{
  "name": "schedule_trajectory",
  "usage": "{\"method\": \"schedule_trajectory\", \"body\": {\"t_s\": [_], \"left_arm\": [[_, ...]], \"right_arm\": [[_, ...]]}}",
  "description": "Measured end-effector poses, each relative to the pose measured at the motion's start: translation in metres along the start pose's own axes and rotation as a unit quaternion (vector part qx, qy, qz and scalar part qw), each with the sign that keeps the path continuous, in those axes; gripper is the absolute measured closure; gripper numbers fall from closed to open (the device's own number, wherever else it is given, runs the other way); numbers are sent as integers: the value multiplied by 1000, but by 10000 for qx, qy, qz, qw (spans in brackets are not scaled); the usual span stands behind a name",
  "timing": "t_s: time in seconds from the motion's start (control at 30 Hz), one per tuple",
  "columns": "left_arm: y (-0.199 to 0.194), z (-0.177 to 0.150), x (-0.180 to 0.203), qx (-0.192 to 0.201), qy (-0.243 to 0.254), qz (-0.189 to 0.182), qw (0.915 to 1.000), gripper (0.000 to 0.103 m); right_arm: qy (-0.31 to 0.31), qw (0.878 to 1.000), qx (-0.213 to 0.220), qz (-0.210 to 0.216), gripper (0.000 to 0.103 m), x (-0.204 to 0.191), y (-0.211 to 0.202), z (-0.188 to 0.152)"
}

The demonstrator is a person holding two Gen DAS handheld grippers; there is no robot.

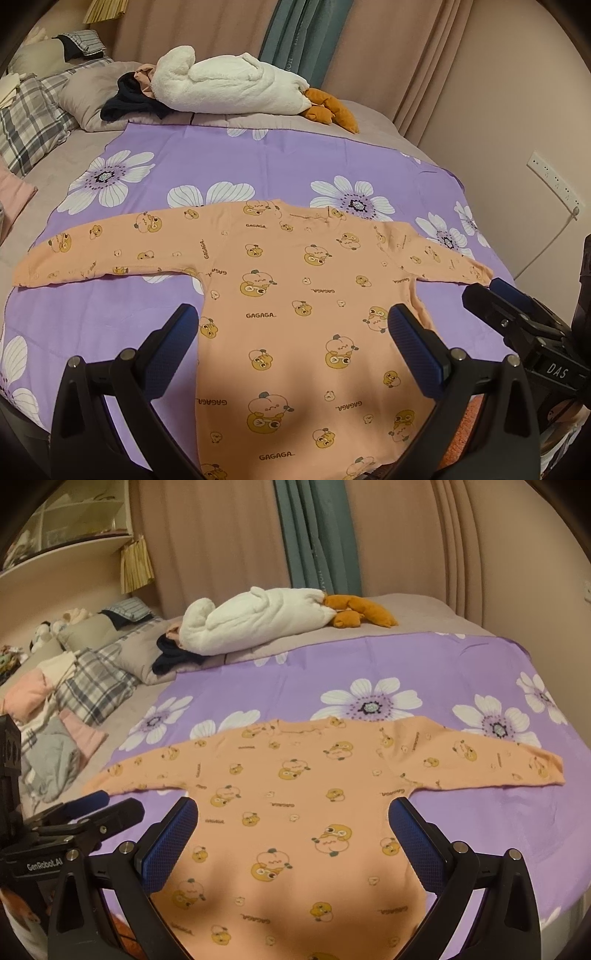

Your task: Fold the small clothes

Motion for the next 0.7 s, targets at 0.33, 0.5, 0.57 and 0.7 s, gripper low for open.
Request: {"method": "schedule_trajectory", "body": {"t_s": [0.33,0.5,0.57,0.7], "left_arm": [[-7,1,5,98,-2,-196,9998,0],[-9,2,2,136,-63,-190,9997,0],[-9,3,2,163,-96,-212,9996,0],[-13,4,2,307,-142,-138,9993,1]], "right_arm": [[50,10000,-11,5,1,0,-1,-2],[95,9999,79,33,1,3,-5,-1],[110,9998,121,60,1,5,-4,1],[170,9997,182,-29,1,10,-1,4]]}}
Point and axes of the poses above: each gripper's, at about its wrist camera, not at the fingertips, and y roughly the way its jaws point, x to its right, z to its top, the point moved 1 cm from there along y, roughly the way its jaws point, and after that the axes turned 11 degrees about x, right-handed, at the moved point
